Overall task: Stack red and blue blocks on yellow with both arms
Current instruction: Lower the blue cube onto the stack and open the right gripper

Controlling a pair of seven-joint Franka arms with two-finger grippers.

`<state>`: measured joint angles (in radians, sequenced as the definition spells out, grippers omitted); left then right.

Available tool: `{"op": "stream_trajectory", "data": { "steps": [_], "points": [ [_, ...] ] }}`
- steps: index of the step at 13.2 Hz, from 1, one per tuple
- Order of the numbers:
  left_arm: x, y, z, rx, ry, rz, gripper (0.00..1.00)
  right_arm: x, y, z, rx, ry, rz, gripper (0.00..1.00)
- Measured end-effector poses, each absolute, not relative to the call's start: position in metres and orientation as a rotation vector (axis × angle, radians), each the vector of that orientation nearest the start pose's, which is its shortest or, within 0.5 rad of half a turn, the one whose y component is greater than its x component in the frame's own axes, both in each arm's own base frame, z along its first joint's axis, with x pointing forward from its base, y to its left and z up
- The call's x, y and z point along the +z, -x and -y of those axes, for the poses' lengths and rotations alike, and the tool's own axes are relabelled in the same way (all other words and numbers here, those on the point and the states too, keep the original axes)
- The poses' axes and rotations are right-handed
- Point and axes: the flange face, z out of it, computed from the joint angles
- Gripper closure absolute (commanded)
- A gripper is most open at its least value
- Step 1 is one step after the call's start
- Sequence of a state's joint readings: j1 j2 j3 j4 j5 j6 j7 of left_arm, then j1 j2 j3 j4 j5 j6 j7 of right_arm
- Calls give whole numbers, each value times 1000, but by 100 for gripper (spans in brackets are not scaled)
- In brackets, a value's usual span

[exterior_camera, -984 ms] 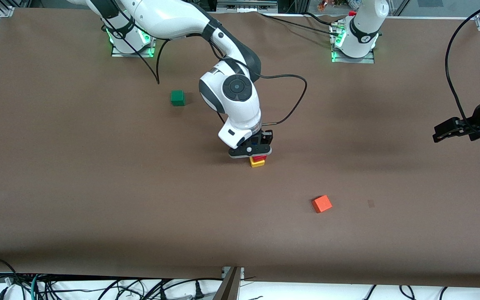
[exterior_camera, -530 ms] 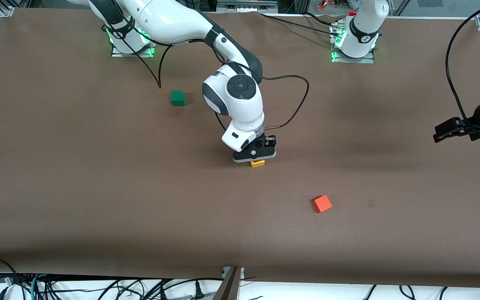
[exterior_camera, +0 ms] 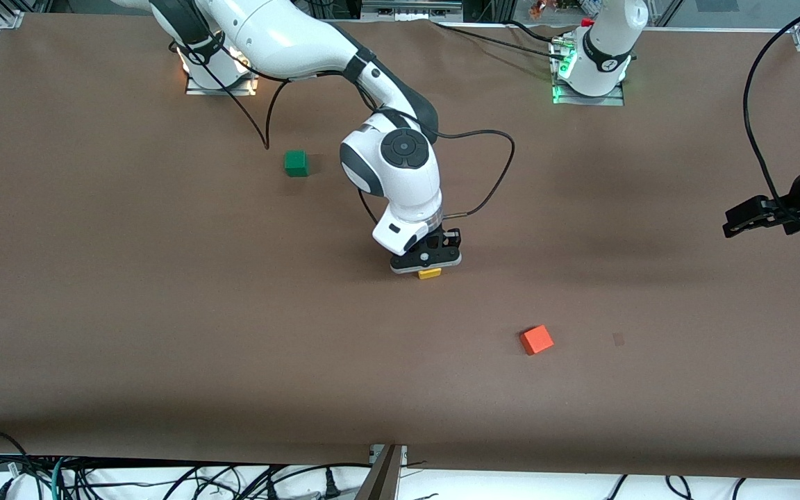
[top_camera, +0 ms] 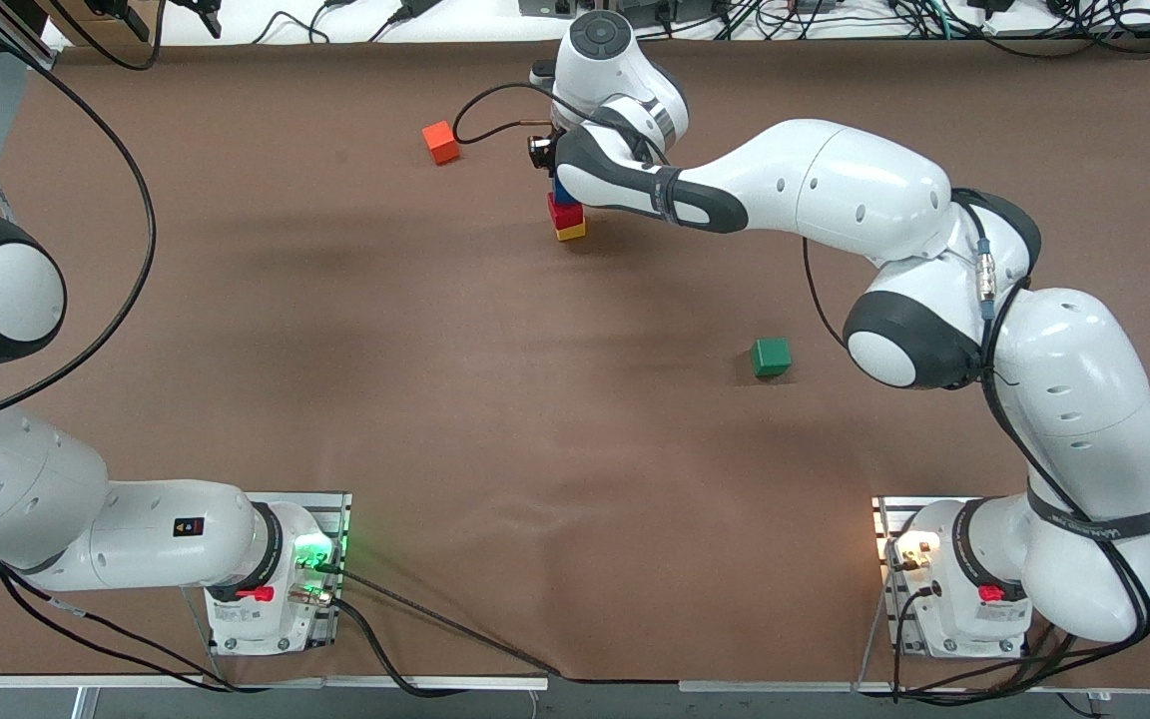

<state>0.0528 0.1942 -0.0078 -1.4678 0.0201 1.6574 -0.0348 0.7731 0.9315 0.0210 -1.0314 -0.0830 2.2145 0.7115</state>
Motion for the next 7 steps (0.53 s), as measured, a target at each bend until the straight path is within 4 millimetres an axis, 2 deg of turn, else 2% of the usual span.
{"op": "stream_trajectory", "data": {
  "steps": [1, 4, 5, 7],
  "points": [
    [567, -619, -30, 7, 3121, 123, 0, 303, -568, -565, -334, 2988, 170, 0],
    [567, -619, -31, 7, 3121, 123, 0, 303, -567, -562, -291, 3024, 168, 0],
    [567, -619, -31, 7, 3121, 123, 0, 309, -568, -560, -277, 3039, 162, 0],
    [567, -619, -31, 7, 3121, 123, 0, 341, -577, -545, -249, 3061, 122, 0]
  ]
}}
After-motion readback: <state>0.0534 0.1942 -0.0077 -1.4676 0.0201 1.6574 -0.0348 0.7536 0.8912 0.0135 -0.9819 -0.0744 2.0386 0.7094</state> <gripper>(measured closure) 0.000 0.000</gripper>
